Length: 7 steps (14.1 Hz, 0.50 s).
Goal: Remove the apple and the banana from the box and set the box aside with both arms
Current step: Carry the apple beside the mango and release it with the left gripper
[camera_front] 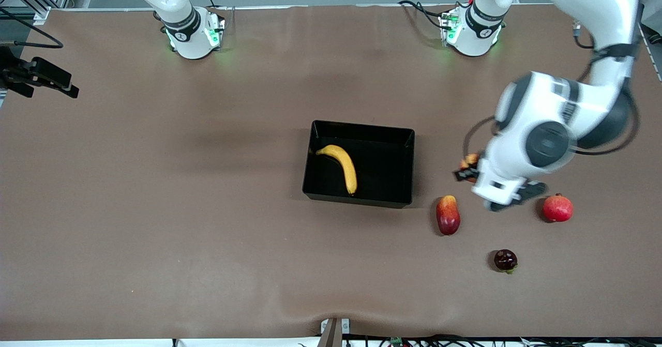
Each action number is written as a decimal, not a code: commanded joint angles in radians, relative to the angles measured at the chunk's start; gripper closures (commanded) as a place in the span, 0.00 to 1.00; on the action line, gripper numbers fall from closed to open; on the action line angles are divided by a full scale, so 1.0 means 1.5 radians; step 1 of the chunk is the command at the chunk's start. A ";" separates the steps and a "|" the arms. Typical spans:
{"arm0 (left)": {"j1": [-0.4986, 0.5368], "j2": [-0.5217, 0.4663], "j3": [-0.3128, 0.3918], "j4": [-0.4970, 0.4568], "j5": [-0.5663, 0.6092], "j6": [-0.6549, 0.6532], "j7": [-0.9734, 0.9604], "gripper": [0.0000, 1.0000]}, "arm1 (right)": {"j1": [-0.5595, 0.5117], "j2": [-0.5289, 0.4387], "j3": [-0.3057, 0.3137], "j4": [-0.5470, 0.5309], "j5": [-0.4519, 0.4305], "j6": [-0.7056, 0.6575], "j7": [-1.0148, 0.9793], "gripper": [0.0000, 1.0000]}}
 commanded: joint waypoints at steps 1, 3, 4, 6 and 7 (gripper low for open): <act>0.053 -0.003 -0.009 -0.047 0.010 0.042 0.041 1.00 | -0.003 0.004 -0.001 0.014 0.002 -0.009 -0.005 0.00; 0.090 -0.001 -0.009 -0.091 0.011 0.103 0.078 1.00 | -0.003 0.004 -0.001 0.013 0.003 -0.010 -0.005 0.00; 0.102 0.004 -0.007 -0.117 0.012 0.138 0.088 1.00 | 0.000 0.004 -0.001 0.013 0.002 -0.010 -0.005 0.00; 0.123 0.015 -0.006 -0.161 0.054 0.205 0.091 1.00 | -0.003 0.004 -0.001 0.013 0.002 -0.010 -0.005 0.00; 0.136 0.025 -0.006 -0.175 0.063 0.233 0.091 1.00 | -0.004 0.004 -0.002 0.014 0.002 -0.010 -0.005 0.00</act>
